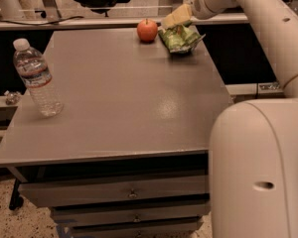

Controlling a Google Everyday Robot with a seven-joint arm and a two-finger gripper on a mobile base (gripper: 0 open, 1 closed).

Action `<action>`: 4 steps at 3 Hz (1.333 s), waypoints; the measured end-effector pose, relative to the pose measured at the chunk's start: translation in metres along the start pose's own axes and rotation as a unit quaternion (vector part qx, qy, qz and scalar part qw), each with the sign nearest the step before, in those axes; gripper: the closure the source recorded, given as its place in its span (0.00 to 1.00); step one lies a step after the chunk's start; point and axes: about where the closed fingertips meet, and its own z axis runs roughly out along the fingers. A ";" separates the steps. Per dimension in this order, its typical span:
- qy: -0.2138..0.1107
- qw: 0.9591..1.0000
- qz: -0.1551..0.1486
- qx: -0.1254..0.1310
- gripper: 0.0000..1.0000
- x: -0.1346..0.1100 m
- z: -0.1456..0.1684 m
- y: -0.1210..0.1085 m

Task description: Move green jalapeno chip bag near apple

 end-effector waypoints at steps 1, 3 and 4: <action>-0.044 0.997 -0.059 -0.011 0.00 0.009 -0.055 0.002; -0.100 0.985 -0.113 -0.087 0.00 0.095 -0.126 0.025; -0.115 0.981 -0.139 -0.072 0.00 0.112 -0.155 0.006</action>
Offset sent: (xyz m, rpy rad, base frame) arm -0.1938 -0.0823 0.0008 -0.1193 -0.3147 0.3923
